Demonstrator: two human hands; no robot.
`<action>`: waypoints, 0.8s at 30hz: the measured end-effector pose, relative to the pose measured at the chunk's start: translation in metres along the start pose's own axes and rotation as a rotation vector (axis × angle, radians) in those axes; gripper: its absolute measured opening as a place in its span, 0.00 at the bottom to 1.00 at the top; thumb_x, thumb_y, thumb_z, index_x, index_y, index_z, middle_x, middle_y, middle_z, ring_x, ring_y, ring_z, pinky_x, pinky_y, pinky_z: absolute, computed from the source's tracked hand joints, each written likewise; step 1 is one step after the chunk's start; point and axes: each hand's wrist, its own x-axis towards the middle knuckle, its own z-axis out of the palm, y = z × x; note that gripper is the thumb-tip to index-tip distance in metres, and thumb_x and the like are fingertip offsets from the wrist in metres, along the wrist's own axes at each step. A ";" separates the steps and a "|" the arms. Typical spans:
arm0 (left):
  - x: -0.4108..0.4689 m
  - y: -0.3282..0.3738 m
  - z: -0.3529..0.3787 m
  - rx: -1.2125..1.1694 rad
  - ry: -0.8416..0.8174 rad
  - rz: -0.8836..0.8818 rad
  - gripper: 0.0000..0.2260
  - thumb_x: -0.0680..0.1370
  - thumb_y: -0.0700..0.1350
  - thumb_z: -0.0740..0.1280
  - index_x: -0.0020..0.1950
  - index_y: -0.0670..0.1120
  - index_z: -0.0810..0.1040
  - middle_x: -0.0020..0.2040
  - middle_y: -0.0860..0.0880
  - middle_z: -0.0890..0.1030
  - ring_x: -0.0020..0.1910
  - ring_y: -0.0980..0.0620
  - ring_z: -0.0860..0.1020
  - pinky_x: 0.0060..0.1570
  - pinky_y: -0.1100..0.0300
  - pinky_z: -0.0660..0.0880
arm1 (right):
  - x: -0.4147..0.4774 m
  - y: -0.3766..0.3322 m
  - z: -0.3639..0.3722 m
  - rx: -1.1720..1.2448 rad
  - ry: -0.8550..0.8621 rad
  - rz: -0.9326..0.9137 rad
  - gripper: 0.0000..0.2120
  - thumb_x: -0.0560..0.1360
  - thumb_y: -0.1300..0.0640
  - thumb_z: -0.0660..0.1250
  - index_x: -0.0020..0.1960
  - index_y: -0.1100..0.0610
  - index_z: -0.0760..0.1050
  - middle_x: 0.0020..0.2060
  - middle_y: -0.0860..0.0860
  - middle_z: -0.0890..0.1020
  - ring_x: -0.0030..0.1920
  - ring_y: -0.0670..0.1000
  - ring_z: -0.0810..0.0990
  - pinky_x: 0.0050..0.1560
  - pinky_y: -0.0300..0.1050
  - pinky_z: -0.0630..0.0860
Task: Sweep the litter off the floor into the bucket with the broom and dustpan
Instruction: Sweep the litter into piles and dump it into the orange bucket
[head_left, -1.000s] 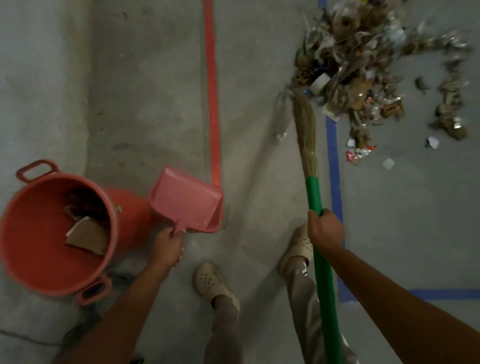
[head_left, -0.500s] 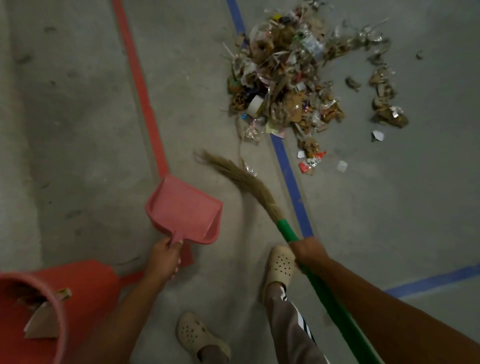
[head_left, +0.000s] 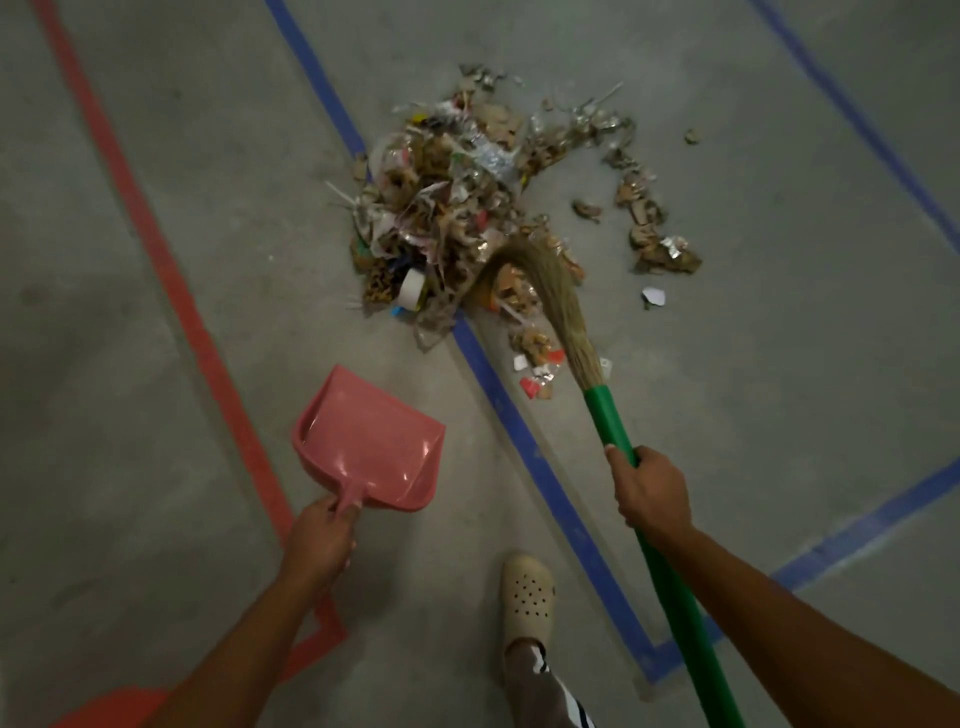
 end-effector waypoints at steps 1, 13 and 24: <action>0.005 0.008 0.002 0.020 -0.002 0.013 0.15 0.83 0.48 0.64 0.42 0.40 0.75 0.25 0.46 0.74 0.18 0.50 0.70 0.21 0.62 0.66 | 0.000 0.002 -0.004 0.007 0.006 0.008 0.17 0.80 0.40 0.62 0.43 0.53 0.74 0.35 0.54 0.82 0.34 0.55 0.83 0.39 0.57 0.84; 0.100 0.055 0.017 0.210 -0.116 0.130 0.16 0.81 0.57 0.66 0.51 0.44 0.82 0.36 0.41 0.80 0.34 0.38 0.78 0.34 0.54 0.70 | 0.015 0.019 0.003 0.193 0.049 0.378 0.21 0.81 0.41 0.61 0.44 0.59 0.76 0.37 0.58 0.83 0.35 0.57 0.83 0.39 0.54 0.84; 0.206 0.072 -0.011 0.205 -0.254 0.086 0.16 0.82 0.53 0.65 0.43 0.42 0.78 0.27 0.44 0.75 0.21 0.48 0.70 0.21 0.62 0.65 | 0.009 -0.098 0.128 0.082 -0.142 0.360 0.19 0.81 0.42 0.62 0.46 0.57 0.75 0.37 0.52 0.80 0.34 0.49 0.79 0.30 0.41 0.71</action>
